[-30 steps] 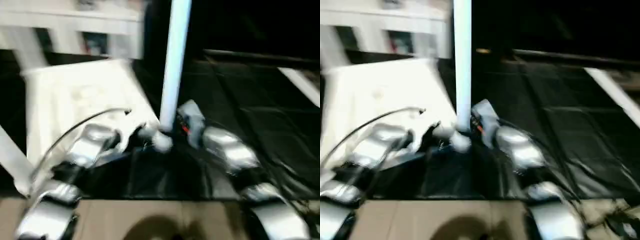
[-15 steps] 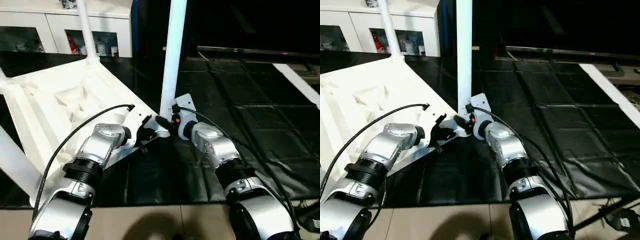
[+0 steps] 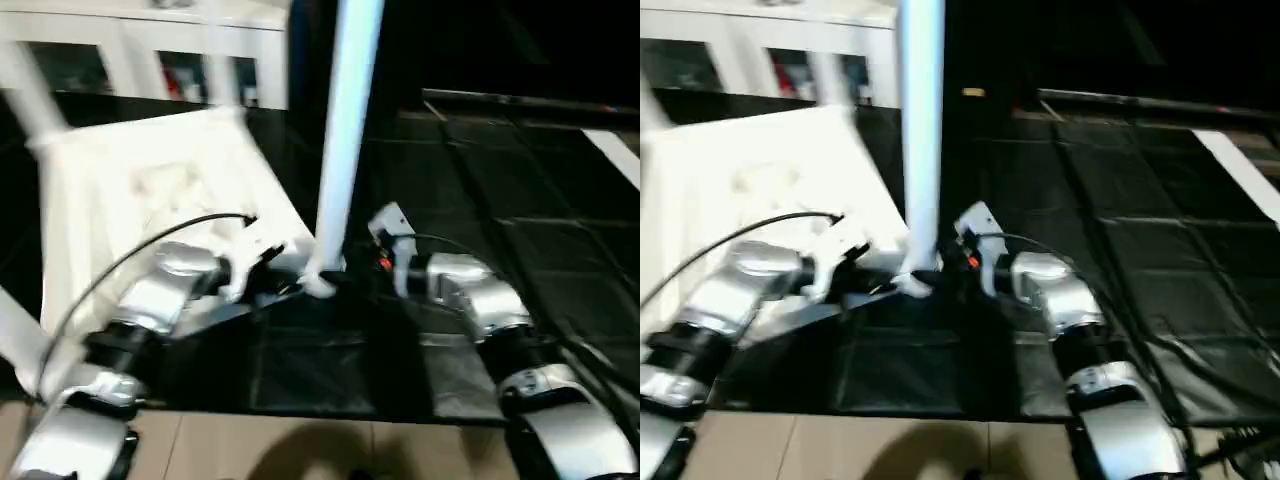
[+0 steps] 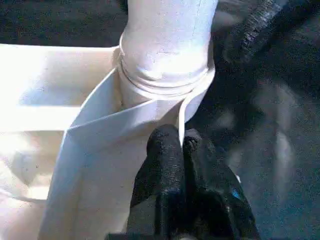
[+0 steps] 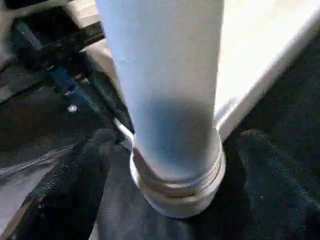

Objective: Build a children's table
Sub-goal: Rotate leg to tighten

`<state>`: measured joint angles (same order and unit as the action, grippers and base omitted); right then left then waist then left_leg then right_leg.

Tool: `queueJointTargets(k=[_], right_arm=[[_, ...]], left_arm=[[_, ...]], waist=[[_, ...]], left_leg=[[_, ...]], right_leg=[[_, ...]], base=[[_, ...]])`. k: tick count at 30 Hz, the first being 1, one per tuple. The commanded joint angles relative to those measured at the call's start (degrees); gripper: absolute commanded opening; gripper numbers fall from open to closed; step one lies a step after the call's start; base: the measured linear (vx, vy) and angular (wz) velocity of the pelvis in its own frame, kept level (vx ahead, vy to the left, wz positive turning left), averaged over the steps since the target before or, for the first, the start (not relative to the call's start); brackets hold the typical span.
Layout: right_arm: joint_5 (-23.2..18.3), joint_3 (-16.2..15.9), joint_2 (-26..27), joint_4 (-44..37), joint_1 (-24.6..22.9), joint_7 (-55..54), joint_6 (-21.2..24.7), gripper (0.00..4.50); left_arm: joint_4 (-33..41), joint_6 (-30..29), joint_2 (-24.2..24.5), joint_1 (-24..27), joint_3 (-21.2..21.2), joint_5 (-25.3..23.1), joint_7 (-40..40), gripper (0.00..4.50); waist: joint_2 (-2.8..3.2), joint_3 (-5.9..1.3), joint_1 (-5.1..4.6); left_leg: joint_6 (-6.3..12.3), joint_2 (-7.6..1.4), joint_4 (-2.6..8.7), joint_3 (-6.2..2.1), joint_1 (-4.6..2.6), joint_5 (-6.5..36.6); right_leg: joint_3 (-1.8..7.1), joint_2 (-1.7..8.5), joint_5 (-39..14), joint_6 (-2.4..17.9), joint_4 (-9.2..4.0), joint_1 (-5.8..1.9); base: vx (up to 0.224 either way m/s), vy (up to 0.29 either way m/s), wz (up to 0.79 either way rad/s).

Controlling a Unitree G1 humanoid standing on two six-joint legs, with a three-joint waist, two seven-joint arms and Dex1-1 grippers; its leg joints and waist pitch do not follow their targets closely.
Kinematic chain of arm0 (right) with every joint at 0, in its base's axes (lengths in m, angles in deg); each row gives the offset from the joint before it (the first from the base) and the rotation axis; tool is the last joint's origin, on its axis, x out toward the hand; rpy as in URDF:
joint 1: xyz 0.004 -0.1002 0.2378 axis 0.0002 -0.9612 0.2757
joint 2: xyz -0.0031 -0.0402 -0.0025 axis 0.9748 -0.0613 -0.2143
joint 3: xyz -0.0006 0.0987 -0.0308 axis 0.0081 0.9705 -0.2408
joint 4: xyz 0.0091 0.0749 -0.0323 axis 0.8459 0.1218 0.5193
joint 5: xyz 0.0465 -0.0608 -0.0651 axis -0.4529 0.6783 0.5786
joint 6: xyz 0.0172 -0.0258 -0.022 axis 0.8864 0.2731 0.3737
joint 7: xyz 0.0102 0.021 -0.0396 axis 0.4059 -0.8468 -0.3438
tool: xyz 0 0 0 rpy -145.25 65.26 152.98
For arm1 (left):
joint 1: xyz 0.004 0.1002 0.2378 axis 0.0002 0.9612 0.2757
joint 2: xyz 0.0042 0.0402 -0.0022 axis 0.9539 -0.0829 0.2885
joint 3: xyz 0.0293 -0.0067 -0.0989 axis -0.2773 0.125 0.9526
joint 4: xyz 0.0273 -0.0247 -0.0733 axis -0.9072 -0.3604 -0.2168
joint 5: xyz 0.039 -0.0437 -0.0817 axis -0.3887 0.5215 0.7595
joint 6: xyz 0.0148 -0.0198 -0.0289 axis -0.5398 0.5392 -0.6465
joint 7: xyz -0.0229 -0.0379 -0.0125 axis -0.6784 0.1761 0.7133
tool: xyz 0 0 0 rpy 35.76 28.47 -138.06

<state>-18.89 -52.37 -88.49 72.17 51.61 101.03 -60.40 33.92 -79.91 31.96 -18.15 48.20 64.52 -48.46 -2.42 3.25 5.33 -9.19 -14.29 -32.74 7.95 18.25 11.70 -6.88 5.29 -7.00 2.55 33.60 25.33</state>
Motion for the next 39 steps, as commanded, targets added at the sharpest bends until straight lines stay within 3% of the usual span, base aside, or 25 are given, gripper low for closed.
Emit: queueJointTargets(k=[1, 4, 5, 7, 12, 14, 18, 19, 25, 39], right_arm=[[-0.2, -0.43, -1.72, -0.28, 0.76, 3.35, -1.05, 4.44], [-0.75, -1.26, -3.13, -0.7, 0.91, 7.01, -1.67, 4.44], [-1.13, -2.0, -3.98, -0.65, 1.14, 10.01, -2.33, 4.44], [-1.18, -2.39, -4.26, -0.47, 1.27, 11.6, -2.78, 4.44], [-0.84, -3.15, -4.03, 1.19, 1.98, 15.43, -5.2, 4.44], [-0.97, -3.34, -3.97, 1.39, 2.04, 16.24, -5.47, 4.44], [-1.77, -3.98, -3.57, 1.59, 2.1, 19.57, -6.07, 4.44], [-2.03, -3.96, -3.43, 1.51, 2.06, 20.21, -5.89, 4.16], [-2.64, -4.33, -2.01, 1.78, 2.06, 21.96, -5.58, 3.91], [-2.74, -4.7, -1.43, 2.52, 1.96, 24.21, -5.11, 2.61]], left_arm=[[2.22, 1.72, 0.26, 0.33, -1.79, 1.05, -4.62, 0.0], [2.99, 3.28, 1.68, 0.87, -3.05, 1.08, -7.68, 0.0], [3.54, 4.65, 2.7, 1.23, -3.99, 1.15, -10.19, 0.0], [3.8, 5.19, 3.02, 1.38, -4.35, 1.32, -11.41, 0.0], [5.25, 6.64, 3.7, 1.99, -5.49, 1.92, -15.54, 0.0], [5.49, 6.83, 3.74, 2.1, -5.69, 1.92, -15.89, 0.0], [6.09, 7.51, 3.91, 2.35, -6.4, 1.72, -16.77, 0.0], [6.11, 7.75, 3.94, 2.37, -6.51, 1.62, -16.89, 0.0], [6.95, 8.07, 3.96, 2.69, -7.18, 1.41, -17.24, 0.0], [6.73, 8.65, 4.26, 2.66, -7.51, 1.0, -16.99, 0.0]], waist=[[0.3, -4.27, 0.12], [0.2, -3.99, 0.32], [0.06, -4.19, 0.5], [-0.06, -4.28, 0.66], [-0.06, -4.3, 1.27], [-0.44, -4.11, 1.3], [-0.46, -4.05, 1.29], [-0.57, -4.04, 1.37], [-0.47, -4.13, 1.48], [-0.48, -4.22, 1.35]], left_leg=[[3.8, 1.3, 3.33, 2.35, 0.58, 8.61], [3.35, 1.28, 3.23, 2.65, 0.73, 10.13], [3.41, 1.35, 3.16, 2.59, 0.83, 10.28], [3.62, 1.36, 3.12, 2.6, 1.11, 8.97], [3.41, 1.32, 3.01, 2.77, 0.97, 7.97], [3.19, 1.34, 3.02, 2.79, 1.14, 8.84], [2.61, 1.34, 2.96, 2.65, 1.31, 10.26], [2.6, 1.34, 2.95, 2.67, 1.15, 10.5], [2.36, 1.2, 2.96, 2.57, 1.36, 9.42], [1.98, 1.28, 2.9, 2.45, 1.74, 8.61]], right_leg=[[2.58, 1.79, -17.41, 9.98, -2.94, -4.38], [3.07, 1.66, -16.71, 10.9, -2.59, -4.21], [3.1, 1.76, -17.18, 10.71, -2.43, -4.49], [3.21, 1.75, -15.98, 10.76, -2.17, -4.65], [3.44, 1.71, -14.25, 11.57, -1.9, -4.38], [3.56, 1.73, -15.98, 11.1, -2.0, -4.37], [3.62, 1.89, -18.9, 9.94, -2.11, -4.39], [3.61, 1.78, -19.4, 9.6, -2.19, -4.27], [3.67, 1.84, -18.76, 9.62, -1.99, -4.31], [3.57, 1.83, -18.25, 9.27, -1.84, -4.59]], base=[[0.0, 0.0, 0.0], [0.0, 0.0, 0.0], [0.0, 0.0, 0.0], [0.0, 0.0, 0.0], [0.0, 0.0, 0.0], [0.0, 0.0, 0.0], [0.0, 0.0, 0.0], [0.0, 0.0, 0.0], [0.0, 0.0, 0.0], [0.0, 0.0, 0.0]])
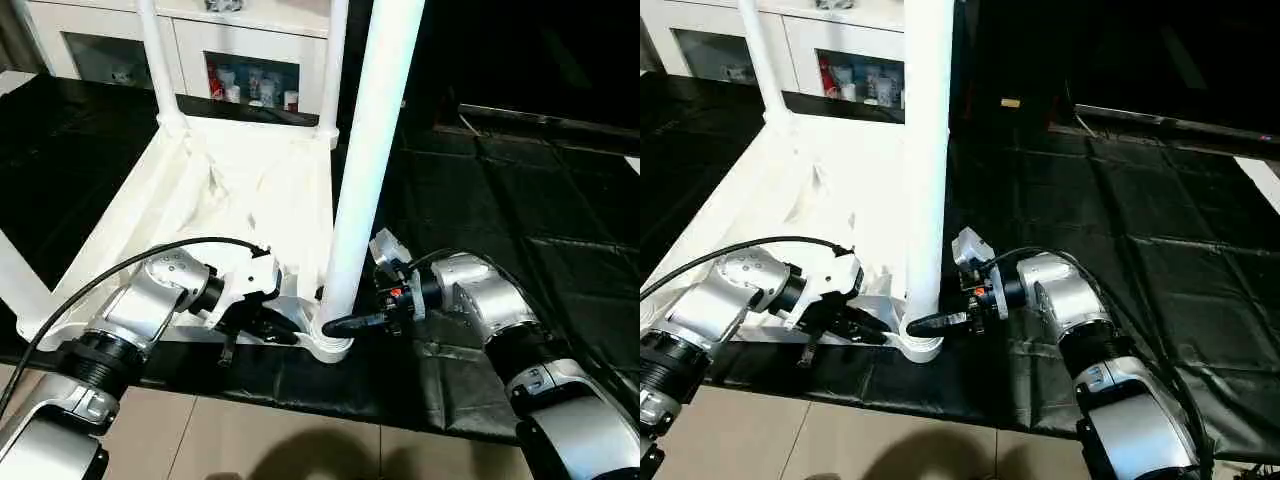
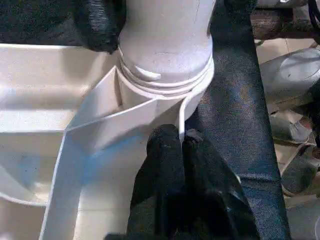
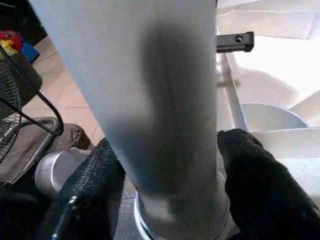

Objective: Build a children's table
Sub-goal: Rotate leg to tighten

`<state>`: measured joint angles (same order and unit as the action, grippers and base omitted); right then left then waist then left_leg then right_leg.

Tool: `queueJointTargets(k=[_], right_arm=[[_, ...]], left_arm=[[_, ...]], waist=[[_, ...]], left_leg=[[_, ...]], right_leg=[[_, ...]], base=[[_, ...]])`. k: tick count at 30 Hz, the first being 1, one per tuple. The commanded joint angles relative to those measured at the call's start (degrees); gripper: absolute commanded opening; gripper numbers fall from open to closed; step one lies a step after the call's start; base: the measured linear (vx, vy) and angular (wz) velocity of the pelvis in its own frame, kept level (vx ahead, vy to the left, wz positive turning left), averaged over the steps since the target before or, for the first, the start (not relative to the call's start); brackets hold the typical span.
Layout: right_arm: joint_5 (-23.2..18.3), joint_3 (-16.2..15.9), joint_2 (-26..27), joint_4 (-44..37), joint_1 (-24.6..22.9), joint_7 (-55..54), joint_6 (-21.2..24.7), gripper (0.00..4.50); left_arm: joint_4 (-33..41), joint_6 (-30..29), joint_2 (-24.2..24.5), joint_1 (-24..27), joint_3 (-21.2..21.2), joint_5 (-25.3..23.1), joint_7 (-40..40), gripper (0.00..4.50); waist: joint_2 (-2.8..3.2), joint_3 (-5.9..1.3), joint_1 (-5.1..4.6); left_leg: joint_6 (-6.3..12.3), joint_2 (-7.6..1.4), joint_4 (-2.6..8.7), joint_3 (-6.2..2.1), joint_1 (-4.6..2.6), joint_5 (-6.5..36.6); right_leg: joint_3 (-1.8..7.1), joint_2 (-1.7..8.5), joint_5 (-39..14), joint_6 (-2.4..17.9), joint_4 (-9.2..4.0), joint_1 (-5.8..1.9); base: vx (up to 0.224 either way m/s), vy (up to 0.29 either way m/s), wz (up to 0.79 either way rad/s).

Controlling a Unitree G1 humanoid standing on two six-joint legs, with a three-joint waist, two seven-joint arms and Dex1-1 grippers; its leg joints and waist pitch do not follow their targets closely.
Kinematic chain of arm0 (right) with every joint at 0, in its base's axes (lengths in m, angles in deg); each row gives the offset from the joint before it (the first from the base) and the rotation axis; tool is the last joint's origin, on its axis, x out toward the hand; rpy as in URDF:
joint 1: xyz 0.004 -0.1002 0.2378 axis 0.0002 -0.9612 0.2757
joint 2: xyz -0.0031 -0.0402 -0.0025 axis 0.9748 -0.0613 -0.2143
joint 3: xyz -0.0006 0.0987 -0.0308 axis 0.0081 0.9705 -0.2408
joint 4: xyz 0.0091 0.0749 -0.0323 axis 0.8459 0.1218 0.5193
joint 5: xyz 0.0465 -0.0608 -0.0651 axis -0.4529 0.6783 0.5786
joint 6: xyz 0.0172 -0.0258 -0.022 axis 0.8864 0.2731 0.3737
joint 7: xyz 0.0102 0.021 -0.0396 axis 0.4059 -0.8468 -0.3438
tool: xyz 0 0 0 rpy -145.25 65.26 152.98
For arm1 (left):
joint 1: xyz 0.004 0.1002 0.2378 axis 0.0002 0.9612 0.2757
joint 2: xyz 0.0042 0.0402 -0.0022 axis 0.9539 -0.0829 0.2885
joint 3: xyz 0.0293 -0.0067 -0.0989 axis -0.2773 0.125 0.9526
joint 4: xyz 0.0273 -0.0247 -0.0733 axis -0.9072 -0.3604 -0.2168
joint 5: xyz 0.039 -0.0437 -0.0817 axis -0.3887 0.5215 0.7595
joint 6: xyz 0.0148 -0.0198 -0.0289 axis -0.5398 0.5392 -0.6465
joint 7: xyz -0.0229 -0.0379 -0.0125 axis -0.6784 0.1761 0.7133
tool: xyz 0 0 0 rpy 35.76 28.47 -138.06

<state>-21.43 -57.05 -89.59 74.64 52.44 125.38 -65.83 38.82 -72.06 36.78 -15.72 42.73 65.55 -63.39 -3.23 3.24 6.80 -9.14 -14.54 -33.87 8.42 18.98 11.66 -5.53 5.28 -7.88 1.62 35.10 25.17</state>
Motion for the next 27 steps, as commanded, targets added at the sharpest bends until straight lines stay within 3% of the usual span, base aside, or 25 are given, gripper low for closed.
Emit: queueJointTargets(k=[1, 7, 10, 14, 16, 17, 18, 20, 24, 26, 27], right_arm=[[-0.22, -0.03, -0.29, -0.05, 1.02, -0.01, 0.45, 2.61], [-0.65, 0.05, 0.41, -1.51, 0.11, -0.72, 2.19, 2.18], [1.0, -0.07, 1.61, -2.11, -0.86, -6.9, 3.32, 2.13], [2.86, 1.22, 4.2, -1.02, -0.77, -17.2, 4.27, 2.04], [3.75, 2.32, 6.21, -0.45, -0.56, -24.34, 5.59, 2.0], [4.26, 3.22, 8.04, 0.05, -0.17, -30.04, 6.99, 1.99], [4.45, 3.6, 8.86, 0.13, -0.03, -32.55, 7.69, 1.98], [4.87, 5.01, 11.91, 1.15, 0.93, -41.08, 9.26, 1.97], [5.15, 7.17, 15.08, 3.56, 2.73, -50.86, 9.82, 1.96], [4.95, 8.61, 16.88, 5.11, 3.97, -54.67, 9.95, 1.96], [4.69, 9.02, 17.39, 5.57, 4.3, -55.4, 9.93, 1.96]], left_arm=[[1.74, 0.76, -0.58, 0.22, -2.04, -0.1, -1.91, 0.0], [0.55, -1.85, -1.42, -0.28, -1.41, -0.6, 0.82, 0.0], [-0.39, -6.83, -3.4, -1.17, 0.45, -0.04, 5.19, 0.0], [-1.21, -11.02, -6.25, -2.13, 3.08, 0.59, 11.43, 0.0], [-1.69, -13.64, -8.43, -2.75, 4.9, 1.13, 15.72, 0.0], [-2.09, -15.32, -10.38, -3.26, 6.31, 1.28, 19.64, 0.0], [-2.16, -16.16, -11.25, -3.46, 6.9, 1.29, 21.34, 0.0], [-2.65, -18.39, -14.46, -4.08, 8.72, 1.23, 27.57, 0.0], [-3.32, -19.85, -18.01, -4.74, 10.67, 0.95, 34.39, 0.0], [-3.82, -20.12, -20.24, -5.44, 12.0, 0.78, 37.8, 0.0], [-4.01, -20.03, -20.85, -5.68, 12.3, 0.8, 38.66, 0.0]], waist=[[0.31, -4.2, -0.12], [0.63, -4.15, -0.21], [0.49, -3.98, -0.28], [0.25, -3.62, -0.92], [0.05, -3.57, -1.8], [0.15, -3.55, -2.3], [0.14, -3.6, -2.61], [0.13, -3.66, -3.7], [0.81, -3.99, -4.82], [0.72, -4.05, -4.8], [0.72, -4.05, -4.8]], left_leg=[[1.93, 1.54, 4.01, 1.99, 1.01, 8.66], [1.65, 1.54, 4.03, 1.98, 0.92, 9.03], [1.35, 1.65, 4.03, 2.03, 0.79, 9.81], [0.68, 2.11, 4.07, 1.79, 0.71, 13.19], [-0.21, 2.59, 3.87, 1.63, 0.89, 13.08], [-0.09, 2.78, 3.85, 1.37, 1.42, 13.62], [-0.11, 2.82, 3.84, 1.34, 1.61, 13.52], [-0.16, 3.13, 3.5, 1.16, 1.24, 14.68], [0.59, 2.68, 3.94, 0.62, 1.66, 14.92], [1.47, 2.56, 4.11, 0.74, 0.96, 15.06], [1.47, 2.56, 4.11, 0.74, 0.96, 15.06]], right_leg=[[2.23, 1.85, -17.41, 10.19, -3.36, -4.41], [2.27, 1.79, -17.77, 10.12, -3.41, -4.38], [2.24, 1.77, -19.6, 9.56, -3.71, -4.22], [1.85, 1.8, -29.06, 5.75, -4.94, -4.1], [1.33, 1.67, -33.67, 2.75, -5.59, -4.14], [0.87, 1.8, -36.31, 1.02, -5.96, -4.49], [0.72, 1.78, -36.71, 0.39, -6.17, -4.6], [-0.15, 1.54, -37.67, -0.55, -6.8, -4.14], [-0.89, 1.82, -33.5, 0.89, -6.87, -4.79], [-0.63, 1.65, -28.63, 3.34, -6.73, -4.43], [-0.63, 1.65, -28.63, 3.34, -6.73, -4.43]], base=[[0.0, 0.0, 0.0], [0.0, 0.0, 0.0], [0.0, 0.0, 0.0], [0.0, 0.0, 0.0], [0.0, 0.0, 0.0], [0.0, 0.0, 0.0], [0.0, 0.0, 0.0], [0.0, 0.0, 0.0], [0.0, 0.0, 0.0], [0.0, 0.0, 0.0], [0.0, 0.0, 0.0]])
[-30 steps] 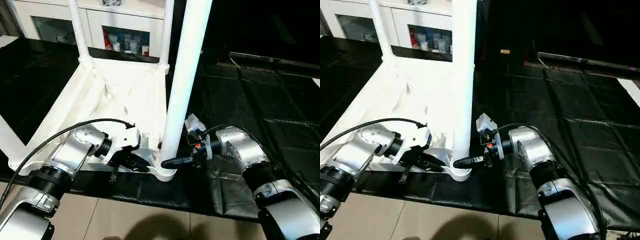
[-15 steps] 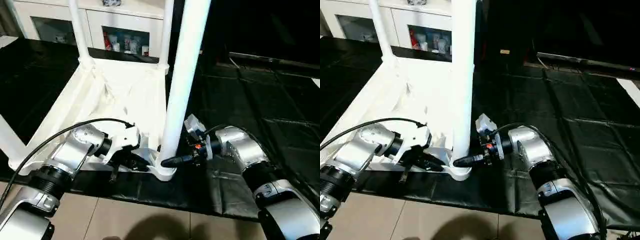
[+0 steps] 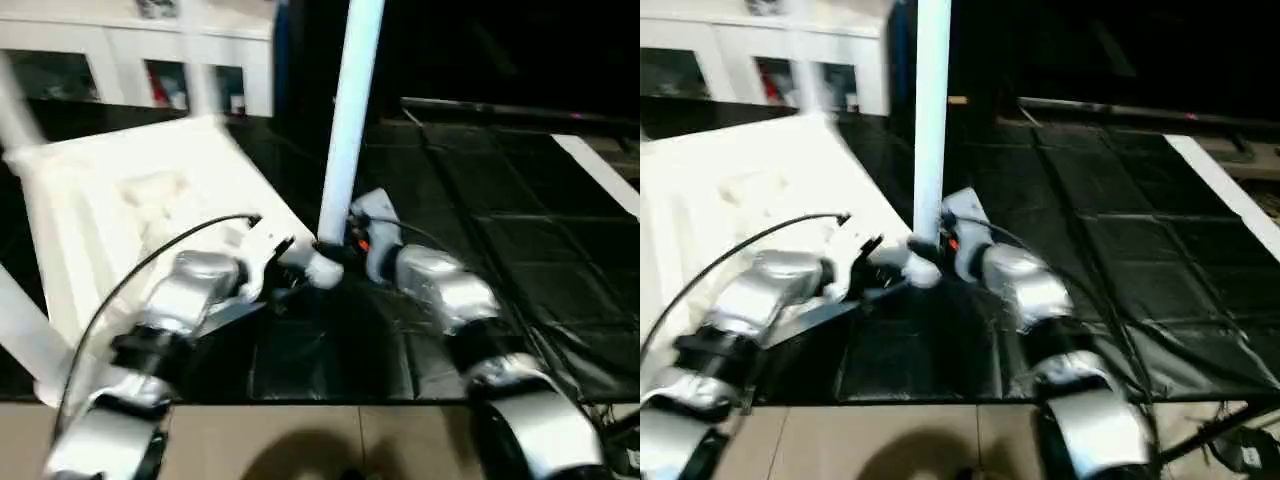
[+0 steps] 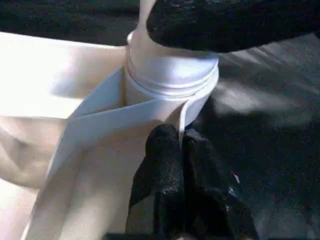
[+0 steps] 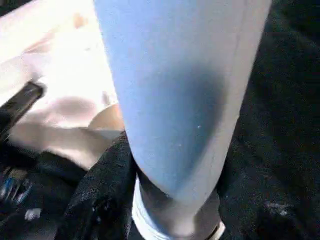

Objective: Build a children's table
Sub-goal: Rotate leg to tighten

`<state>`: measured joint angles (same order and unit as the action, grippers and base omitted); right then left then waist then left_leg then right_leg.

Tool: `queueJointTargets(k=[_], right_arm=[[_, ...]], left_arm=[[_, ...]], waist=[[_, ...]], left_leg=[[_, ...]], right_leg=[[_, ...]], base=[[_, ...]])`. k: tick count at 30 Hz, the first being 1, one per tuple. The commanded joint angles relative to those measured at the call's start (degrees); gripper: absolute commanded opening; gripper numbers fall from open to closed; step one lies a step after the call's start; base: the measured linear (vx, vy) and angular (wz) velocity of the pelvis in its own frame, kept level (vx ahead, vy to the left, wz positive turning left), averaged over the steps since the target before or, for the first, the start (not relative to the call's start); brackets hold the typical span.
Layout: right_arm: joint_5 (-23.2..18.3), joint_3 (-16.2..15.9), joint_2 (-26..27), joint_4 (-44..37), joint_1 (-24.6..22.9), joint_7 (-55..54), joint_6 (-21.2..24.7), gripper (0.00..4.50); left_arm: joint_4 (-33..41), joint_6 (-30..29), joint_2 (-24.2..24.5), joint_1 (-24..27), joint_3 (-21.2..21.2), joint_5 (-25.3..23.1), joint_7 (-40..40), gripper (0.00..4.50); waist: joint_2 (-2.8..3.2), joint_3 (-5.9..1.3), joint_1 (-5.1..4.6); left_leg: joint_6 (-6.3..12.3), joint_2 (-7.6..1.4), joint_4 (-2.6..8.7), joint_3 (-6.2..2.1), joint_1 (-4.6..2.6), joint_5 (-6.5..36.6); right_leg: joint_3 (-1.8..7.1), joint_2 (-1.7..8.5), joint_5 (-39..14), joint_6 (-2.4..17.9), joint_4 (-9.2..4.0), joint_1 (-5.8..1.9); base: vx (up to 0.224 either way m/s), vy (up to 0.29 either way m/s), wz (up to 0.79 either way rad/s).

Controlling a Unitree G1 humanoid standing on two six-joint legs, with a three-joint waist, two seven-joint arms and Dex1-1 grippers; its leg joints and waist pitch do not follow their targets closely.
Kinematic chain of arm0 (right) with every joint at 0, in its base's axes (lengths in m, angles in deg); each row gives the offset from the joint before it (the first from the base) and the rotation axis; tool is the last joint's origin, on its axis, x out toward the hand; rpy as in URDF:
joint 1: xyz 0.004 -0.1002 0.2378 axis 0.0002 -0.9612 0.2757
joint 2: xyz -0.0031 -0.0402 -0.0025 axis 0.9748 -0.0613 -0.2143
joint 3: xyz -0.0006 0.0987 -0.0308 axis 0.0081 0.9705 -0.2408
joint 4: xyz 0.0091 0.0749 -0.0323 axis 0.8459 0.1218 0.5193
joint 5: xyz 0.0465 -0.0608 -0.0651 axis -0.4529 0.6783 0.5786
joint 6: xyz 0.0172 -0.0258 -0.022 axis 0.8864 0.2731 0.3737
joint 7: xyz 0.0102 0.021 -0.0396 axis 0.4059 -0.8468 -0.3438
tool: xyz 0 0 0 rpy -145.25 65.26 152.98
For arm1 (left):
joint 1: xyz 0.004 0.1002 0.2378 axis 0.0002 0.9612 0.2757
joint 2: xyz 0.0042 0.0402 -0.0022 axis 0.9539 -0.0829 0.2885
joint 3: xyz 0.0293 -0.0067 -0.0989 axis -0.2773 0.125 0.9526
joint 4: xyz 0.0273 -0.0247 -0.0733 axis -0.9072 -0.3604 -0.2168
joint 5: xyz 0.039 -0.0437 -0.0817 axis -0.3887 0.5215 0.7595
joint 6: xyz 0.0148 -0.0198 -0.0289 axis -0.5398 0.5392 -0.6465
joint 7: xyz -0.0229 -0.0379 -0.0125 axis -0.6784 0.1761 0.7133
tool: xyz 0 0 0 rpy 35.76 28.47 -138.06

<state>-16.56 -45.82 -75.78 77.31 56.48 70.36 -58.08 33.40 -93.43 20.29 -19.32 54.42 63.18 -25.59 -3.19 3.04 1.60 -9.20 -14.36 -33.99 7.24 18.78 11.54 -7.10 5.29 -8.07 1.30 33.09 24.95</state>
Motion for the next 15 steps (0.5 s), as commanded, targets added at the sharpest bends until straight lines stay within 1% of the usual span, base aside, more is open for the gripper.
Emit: queueJointTargets(k=[1, 2, 3, 4, 5, 6, 7, 8, 12, 13, 14, 15], right_arm=[[-0.1, -2.1, 3.85, 2.92, 0.34, -0.77, 2.15, 1.96], [0.08, -2.36, 3.89, 2.53, 0.18, -0.29, 2.18, 1.96], [0.19, -2.55, 3.85, 2.17, -0.01, 0.08, 2.16, 2.3], [0.5, -2.98, 3.78, 1.23, -0.57, 0.68, 2.12, 2.51], [0.48, -3.13, 3.68, 0.65, -1.0, 1.16, 2.24, 2.65], [0.35, -3.07, 3.57, 0.18, -1.36, 1.33, 2.48, 2.68], [0.29, -3.02, 3.54, 0.06, -1.45, 1.34, 2.57, 2.74], [0.17, -2.88, 3.48, -0.1, -1.59, 1.32, 2.74, 2.87], [-0.43, -2.39, 2.07, -0.82, -2.45, 2.33, 2.07, 3.28], [-0.82, -2.12, 1.36, -1.55, -2.96, 3.39, 2.27, 3.28], [-1.9, -2.49, -0.98, -4.34, -4.61, 8.44, 3.14, 3.43], [-2.31, -2.86, -2.16, -5.59, -5.34, 10.86, 3.67, 3.52]], left_arm=[[1.32, 1.27, -4.73, -2.25, 0.78, 3.28, 1.35, 0.0], [1.3, 1.24, -4.93, -2.36, 0.85, 3.36, 1.53, 0.0], [1.33, 1.21, -4.95, -2.37, 0.83, 3.36, 1.51, 0.0], [1.47, 1.17, -4.93, -2.39, 0.64, 3.15, 1.47, 0.0], [1.61, 1.28, -4.74, -2.29, 0.48, 2.95, 1.34, 0.0], [1.89, 1.17, -4.5, -2.09, 0.43, 2.92, 1.36, 0.0], [1.99, 1.09, -4.43, -2.01, 0.44, 2.95, 1.39, 0.0], [2.22, 0.88, -4.31, -1.85, 0.49, 3.03, 1.51, 0.0], [2.95, 0.95, -3.08, -1.0, 0.23, 2.79, 0.45, 0.0], [3.16, 0.99, -2.57, -0.76, 0.07, 2.69, -0.24, 0.0], [3.81, 1.37, -1.23, -0.19, -0.54, 2.83, -2.84, 0.0], [4.08, 1.32, -0.62, 0.04, -0.82, 2.92, -4.01, 0.0]], waist=[[0.72, -3.82, 0.42], [0.64, -3.92, 0.53], [0.67, -3.96, 0.59], [0.5, -4.01, 0.71], [0.5, -4.02, 0.83], [0.49, -4.05, 0.93], [0.64, -4.05, 1.06], [0.51, -4.14, 1.22], [0.58, -4.17, 1.43], [0.69, -4.17, 1.55], [0.83, -4.11, 1.58], [0.78, -4.11, 1.75]], left_leg=[[1.8, 2.32, 4.34, 1.94, 1.16, 15.17], [2.07, 2.23, 4.41, 1.98, 1.16, 14.59], [2.22, 2.19, 4.43, 2.03, 1.15, 14.18], [2.61, 2.22, 4.4, 2.16, 1.22, 13.12], [2.79, 2.21, 4.39, 2.21, 1.23, 12.32], [3.03, 2.23, 4.32, 2.35, 1.08, 12.07], [3.06, 2.23, 4.32, 2.39, 1.01, 12.0], [3.13, 2.32, 4.25, 2.54, 0.94, 11.56], [3.07, 2.3, 4.37, 2.49, 1.33, 10.06], [2.98, 2.28, 4.41, 2.49, 1.24, 9.95], [3.1, 2.23, 4.45, 2.46, 1.28, 10.04], [3.41, 2.21, 4.44, 2.48, 1.19, 10.16]], right_leg=[[1.27, 1.61, -26.93, 4.7, -4.39, -4.2], [1.55, 1.63, -24.98, 5.71, -4.07, -4.27], [1.71, 1.65, -23.84, 6.29, -3.87, -4.31], [1.95, 1.66, -22.21, 7.02, -3.6, -4.37], [2.11, 1.67, -21.45, 7.54, -3.44, -4.37], [2.15, 1.66, -21.68, 7.78, -3.5, -4.26], [2.19, 1.68, -21.69, 7.95, -3.54, -4.2], [2.27, 1.67, -21.37, 8.12, -3.54, -4.16], [2.34, 1.65, -20.51, 8.19, -3.24, -4.43], [2.32, 1.68, -20.54, 8.1, -3.27, -4.42], [2.32, 1.59, -20.21, 8.07, -3.3, -4.47], [2.29, 1.54, -19.95, 7.95, -3.41, -4.56]], base=[[0.0, 0.0, 0.0], [0.0, 0.0, 0.0], [0.0, 0.0, 0.0], [0.0, 0.0, 0.0], [0.0, 0.0, 0.0], [0.0, 0.0, 0.0], [0.0, 0.0, 0.0], [0.0, 0.0, 0.0], [0.0, 0.0, 0.0], [0.0, 0.0, 0.0], [0.0, 0.0, 0.0], [0.0, 0.0, 0.0]])
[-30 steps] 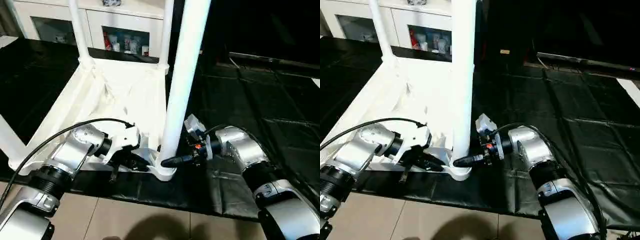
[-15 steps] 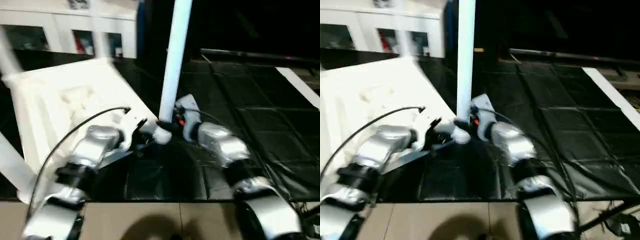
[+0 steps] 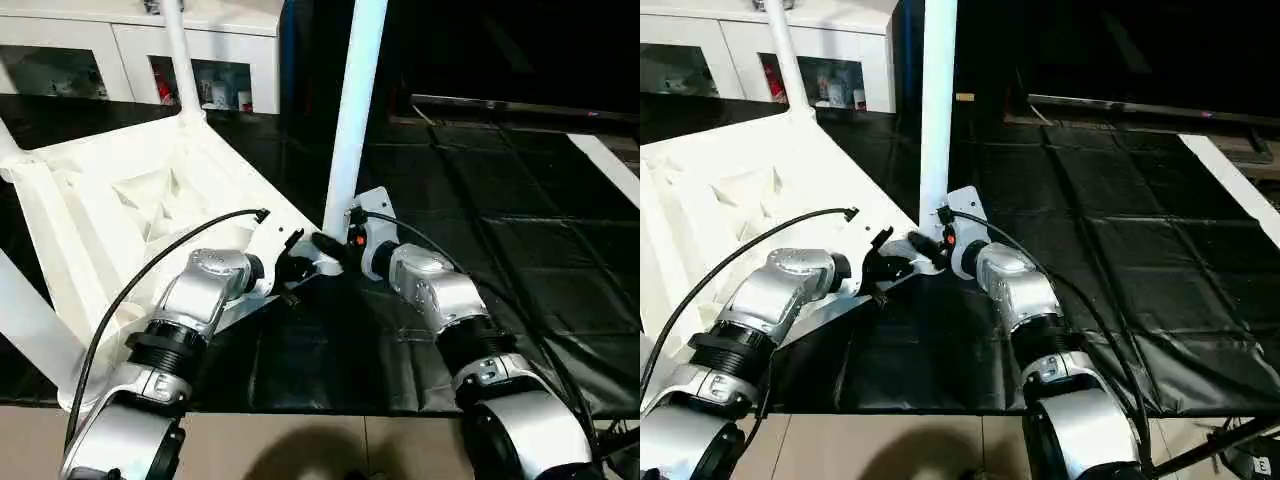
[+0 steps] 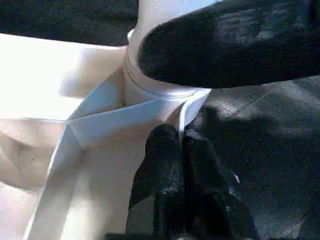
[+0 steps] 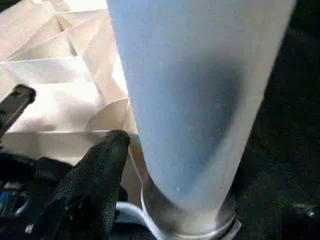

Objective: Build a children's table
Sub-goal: Rotate leg to tighten

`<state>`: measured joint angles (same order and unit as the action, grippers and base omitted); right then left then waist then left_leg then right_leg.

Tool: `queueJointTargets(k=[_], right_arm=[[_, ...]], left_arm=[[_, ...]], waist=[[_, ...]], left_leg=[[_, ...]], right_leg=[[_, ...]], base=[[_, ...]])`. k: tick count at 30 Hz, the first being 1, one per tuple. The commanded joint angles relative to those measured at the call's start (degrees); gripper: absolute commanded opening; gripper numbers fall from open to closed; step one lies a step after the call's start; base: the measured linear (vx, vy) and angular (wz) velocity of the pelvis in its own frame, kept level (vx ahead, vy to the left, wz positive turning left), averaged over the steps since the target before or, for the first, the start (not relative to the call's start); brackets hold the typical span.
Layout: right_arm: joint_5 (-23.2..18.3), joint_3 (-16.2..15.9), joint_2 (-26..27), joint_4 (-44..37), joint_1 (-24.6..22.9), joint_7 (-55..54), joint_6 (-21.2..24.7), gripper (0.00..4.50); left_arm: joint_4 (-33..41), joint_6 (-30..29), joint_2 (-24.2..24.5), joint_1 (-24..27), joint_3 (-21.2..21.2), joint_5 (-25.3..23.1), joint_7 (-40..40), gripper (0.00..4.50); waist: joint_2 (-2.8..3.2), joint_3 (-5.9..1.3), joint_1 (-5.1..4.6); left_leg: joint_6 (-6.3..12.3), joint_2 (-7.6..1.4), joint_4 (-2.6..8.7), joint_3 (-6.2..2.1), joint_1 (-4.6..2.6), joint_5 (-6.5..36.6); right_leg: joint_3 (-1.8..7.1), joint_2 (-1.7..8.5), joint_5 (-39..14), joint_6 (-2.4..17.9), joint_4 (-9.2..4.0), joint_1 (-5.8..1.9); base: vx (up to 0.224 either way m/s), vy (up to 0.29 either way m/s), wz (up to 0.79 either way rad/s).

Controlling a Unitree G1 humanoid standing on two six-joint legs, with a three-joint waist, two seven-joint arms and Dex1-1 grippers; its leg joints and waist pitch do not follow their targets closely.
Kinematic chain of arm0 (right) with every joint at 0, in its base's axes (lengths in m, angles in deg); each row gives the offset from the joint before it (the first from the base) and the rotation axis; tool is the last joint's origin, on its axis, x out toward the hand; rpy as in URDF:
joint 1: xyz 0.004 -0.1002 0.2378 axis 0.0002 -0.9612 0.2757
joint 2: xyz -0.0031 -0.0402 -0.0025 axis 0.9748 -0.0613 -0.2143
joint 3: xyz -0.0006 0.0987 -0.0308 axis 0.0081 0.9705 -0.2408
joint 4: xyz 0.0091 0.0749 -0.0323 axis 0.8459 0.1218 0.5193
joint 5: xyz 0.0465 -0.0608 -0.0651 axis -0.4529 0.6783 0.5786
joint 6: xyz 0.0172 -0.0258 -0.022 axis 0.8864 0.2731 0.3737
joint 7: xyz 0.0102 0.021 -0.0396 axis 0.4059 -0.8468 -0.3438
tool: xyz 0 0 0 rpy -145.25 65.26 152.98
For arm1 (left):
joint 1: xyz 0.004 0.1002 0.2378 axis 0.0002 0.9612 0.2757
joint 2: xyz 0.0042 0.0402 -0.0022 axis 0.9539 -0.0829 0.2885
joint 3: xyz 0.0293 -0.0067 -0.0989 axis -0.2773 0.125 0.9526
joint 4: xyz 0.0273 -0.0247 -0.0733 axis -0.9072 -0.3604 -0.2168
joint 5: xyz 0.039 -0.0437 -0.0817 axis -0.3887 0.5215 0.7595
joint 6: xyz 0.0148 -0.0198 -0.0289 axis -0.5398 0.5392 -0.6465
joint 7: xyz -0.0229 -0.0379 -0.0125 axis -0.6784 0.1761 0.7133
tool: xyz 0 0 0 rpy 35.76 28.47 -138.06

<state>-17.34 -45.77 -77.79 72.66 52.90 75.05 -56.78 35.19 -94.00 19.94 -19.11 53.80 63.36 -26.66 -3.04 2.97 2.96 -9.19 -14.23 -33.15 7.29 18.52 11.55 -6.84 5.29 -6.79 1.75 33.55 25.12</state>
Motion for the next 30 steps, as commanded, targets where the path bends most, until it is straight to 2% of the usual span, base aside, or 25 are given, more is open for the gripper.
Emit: queueJointTargets(k=[1, 3, 5, 8, 12, 14, 15, 16, 18, 22, 23, 24, 26, 28, 30], right_arm=[[-1.74, -3.17, -0.86, -1.65, -2.17, 7.6, 2.67, 3.6], [-2.13, -4.51, -3.08, -3.58, -3.29, 12.52, 2.44, 3.65], [-2.37, -5.63, -5.19, -5.04, -4.13, 16.67, 2.09, 3.95], [-2.93, -7.68, -10.77, -6.96, -5.18, 27.48, -0.08, 4.18], [-4.14, -8.27, -13.83, -8.57, -5.22, 34.1, 0.28, 4.49], [-4.31, -9.85, -16.48, -8.89, -4.73, 39.79, 0.21, 4.49], [-4.31, -9.85, -16.48, -8.89, -4.73, 39.79, 0.21, 4.49], [-4.19, -10.59, -17.39, -8.21, -4.19, 42.25, 0.15, 4.49], [-3.69, -11.55, -17.98, -7.48, -3.65, 44.13, -0.89, 4.49], [-3.58, -12.14, -17.74, -5.85, -2.66, 46.29, -2.61, 4.49], [-3.72, -12.14, -17.57, -5.61, -2.52, 46.52, -2.8, 4.49], [-3.82, -12.25, -17.39, -5.33, -2.36, 46.76, -3.1, 4.49], [-3.93, -12.46, -17.07, -4.81, -2.11, 47.2, -3.5, 4.49], [-3.99, -12.69, -16.73, -4.23, -1.93, 47.66, -3.77, 4.22], [-4.08, -12.91, -16.56, -4.0, -1.88, 48.31, -3.95, 4.12]], left_arm=[[2.44, 1.85, 0.09, -0.03, -0.36, 2.79, -3.62, 0.0], [2.59, 2.86, 1.31, 0.32, -1.25, 2.64, -5.85, 0.0], [2.81, 3.06, 2.38, 0.6, -1.96, 2.73, -7.91, 0.0], [3.66, 5.06, 5.73, 1.44, -4.28, 2.71, -14.62, 0.0], [4.33, 6.22, 8.15, 1.79, -6.1, 2.82, -19.87, 0.0], [5.18, 8.41, 10.66, 2.43, -8.36, 3.6, -26.66, 0.0], [5.18, 8.41, 10.66, 2.43, -8.36, 3.6, -26.66, 0.0], [5.72, 8.76, 11.73, 2.69, -9.53, 4.15, -30.0, 0.0], [6.29, 10.3, 12.7, 2.98, -10.71, 4.17, -33.12, 0.0], [6.74, 11.49, 14.07, 3.0, -12.45, 3.55, -36.45, 0.0], [6.79, 11.75, 14.33, 2.99, -12.76, 3.41, -36.97, 0.0], [6.84, 12.28, 14.71, 2.95, -13.12, 3.24, -37.5, 0.0], [6.94, 13.04, 15.3, 2.87, -13.63, 3.06, -38.35, 0.0], [7.17, 13.61, 15.78, 2.84, -13.96, 2.95, -39.01, 0.0], [7.31, 13.82, 15.94, 2.85, -14.01, 2.93, -39.29, 0.0]], waist=[[0.65, -4.14, 0.57], [0.64, -4.13, 0.61], [0.65, -4.1, 0.72], [0.59, -4.03, 1.06], [0.49, -3.87, 1.16], [0.53, -3.85, 1.55], [0.33, -3.84, 1.63], [0.32, -3.88, 1.97], [0.67, -3.92, 2.61], [0.91, -3.99, 3.43], [0.63, -3.88, 3.61], [0.65, -3.77, 3.66], [0.54, -3.89, 3.84], [0.28, -3.96, 3.86], [0.42, -3.99, 3.88]], left_leg=[[3.77, 1.89, 3.64, 2.37, 1.48, 9.8], [3.79, 1.91, 3.66, 2.36, 1.62, 9.4], [3.95, 1.9, 3.58, 2.44, 1.52, 10.11], [4.26, 1.85, 3.55, 2.45, 1.44, 11.04], [4.36, 1.86, 3.59, 2.46, 1.38, 12.11], [4.19, 1.77, 3.57, 2.44, 1.14, 12.25], [4.16, 1.68, 3.58, 2.45, 1.18, 12.14], [3.96, 1.58, 3.58, 2.46, 1.2, 11.73], [3.44, 1.25, 3.57, 2.66, 0.64, 11.6], [2.7, 0.88, 3.56, 2.96, 0.71, 11.12], [2.38, 0.87, 3.49, 3.18, 0.61, 12.12], [2.19, 0.91, 3.49, 3.18, 0.62, 12.64], [1.84, 1.03, 3.5, 3.19, 0.83, 12.46], [1.77, 1.09, 3.51, 3.16, 1.07, 11.85], [1.73, 1.1, 3.53, 3.11, 1.17, 11.41]], right_leg=[[2.17, 1.62, -19.62, 8.08, -3.56, -4.79], [2.2, 1.59, -18.38, 8.79, -3.35, -4.9], [2.23, 1.6, -18.57, 9.3, -3.37, -4.81], [2.15, 1.71, -20.57, 8.97, -3.66, -4.81], [2.06, 1.61, -23.35, 8.16, -3.98, -4.67], [2.02, 1.69, -24.94, 7.7, -4.13, -4.46], [2.06, 1.77, -25.13, 7.67, -4.13, -4.45], [2.12, 1.76, -24.65, 7.92, -3.92, -4.43], [2.32, 1.69, -21.77, 9.62, -3.63, -3.96], [2.48, 1.69, -17.75, 11.57, -2.89, -4.0], [2.6, 1.67, -18.3, 11.59, -2.83, -3.8], [2.7, 1.64, -18.94, 11.48, -2.79, -3.73], [2.95, 1.74, -20.3, 10.52, -2.74, -3.97], [3.02, 1.73, -20.31, 10.02, -2.65, -4.15], [3.05, 1.78, -20.36, 9.72, -2.58, -4.21]], base=[[0.0, 0.0, 0.0], [0.0, 0.0, 0.0], [0.0, 0.0, 0.0], [0.0, 0.0, 0.0], [0.0, 0.0, 0.0], [0.0, 0.0, 0.0], [0.0, 0.0, 0.0], [0.0, 0.0, 0.0], [0.0, 0.0, 0.0], [0.0, 0.0, 0.0], [0.0, 0.0, 0.0], [0.0, 0.0, 0.0], [0.0, 0.0, 0.0], [0.0, 0.0, 0.0], [0.0, 0.0, 0.0]])
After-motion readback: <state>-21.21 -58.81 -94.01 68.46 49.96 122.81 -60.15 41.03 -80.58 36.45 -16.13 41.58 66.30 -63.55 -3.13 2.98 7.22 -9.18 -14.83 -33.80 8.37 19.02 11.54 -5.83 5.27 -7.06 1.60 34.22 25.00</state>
